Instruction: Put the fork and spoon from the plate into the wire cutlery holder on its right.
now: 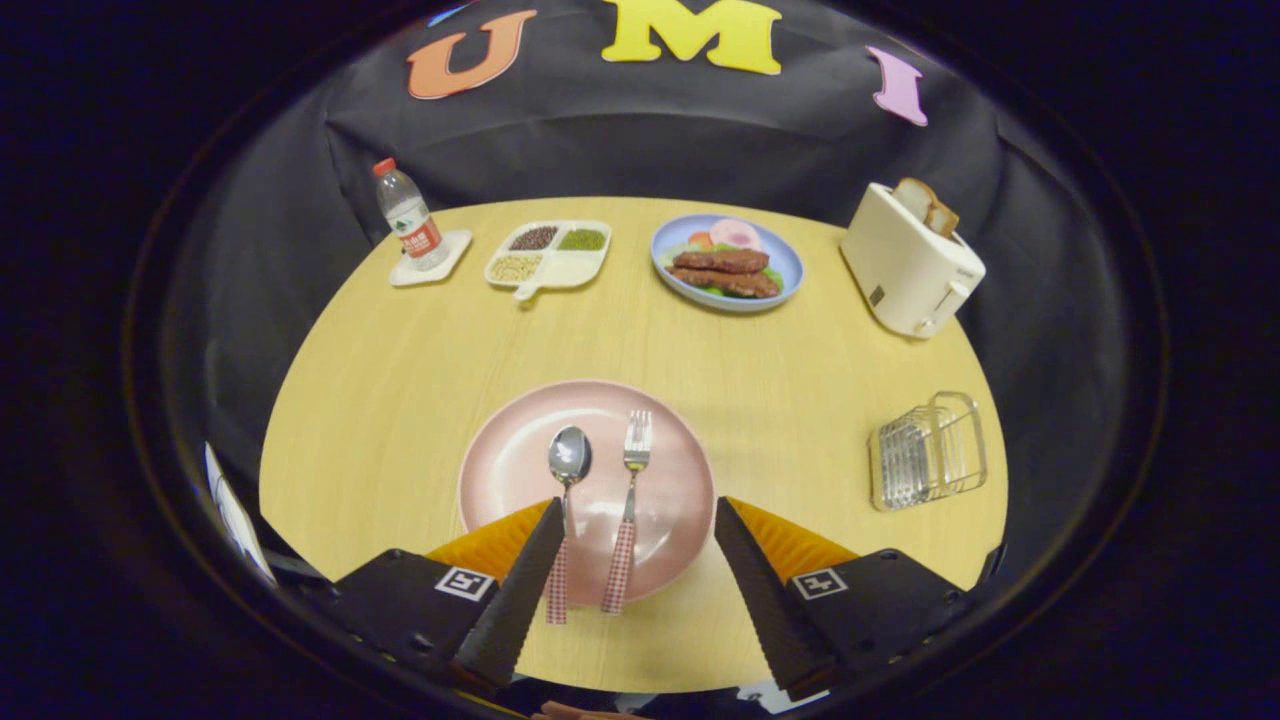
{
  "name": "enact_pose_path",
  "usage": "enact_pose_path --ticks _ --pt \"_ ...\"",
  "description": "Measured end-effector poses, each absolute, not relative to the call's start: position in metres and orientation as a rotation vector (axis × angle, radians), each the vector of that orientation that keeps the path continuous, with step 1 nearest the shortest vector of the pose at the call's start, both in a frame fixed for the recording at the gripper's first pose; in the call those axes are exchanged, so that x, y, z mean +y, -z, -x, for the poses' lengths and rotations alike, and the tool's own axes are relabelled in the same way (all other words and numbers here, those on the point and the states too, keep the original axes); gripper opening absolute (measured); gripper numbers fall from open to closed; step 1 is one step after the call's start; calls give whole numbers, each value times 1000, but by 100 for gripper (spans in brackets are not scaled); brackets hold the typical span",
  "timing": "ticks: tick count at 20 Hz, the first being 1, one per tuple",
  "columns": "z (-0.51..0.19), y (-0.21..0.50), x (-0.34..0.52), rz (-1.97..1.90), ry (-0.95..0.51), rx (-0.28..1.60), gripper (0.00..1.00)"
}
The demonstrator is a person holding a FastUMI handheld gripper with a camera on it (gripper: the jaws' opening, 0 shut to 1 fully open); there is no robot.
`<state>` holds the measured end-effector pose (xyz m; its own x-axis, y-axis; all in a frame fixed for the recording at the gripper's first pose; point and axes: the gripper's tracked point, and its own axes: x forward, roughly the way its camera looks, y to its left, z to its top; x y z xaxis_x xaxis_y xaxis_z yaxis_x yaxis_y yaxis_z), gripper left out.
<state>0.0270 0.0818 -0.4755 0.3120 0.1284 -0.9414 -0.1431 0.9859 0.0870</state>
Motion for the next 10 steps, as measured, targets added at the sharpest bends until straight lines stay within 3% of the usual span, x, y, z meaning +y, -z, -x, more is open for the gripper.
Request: enact_pose_path --ticks 10 --pt "-14 535 94 -85 -111 1466 64"
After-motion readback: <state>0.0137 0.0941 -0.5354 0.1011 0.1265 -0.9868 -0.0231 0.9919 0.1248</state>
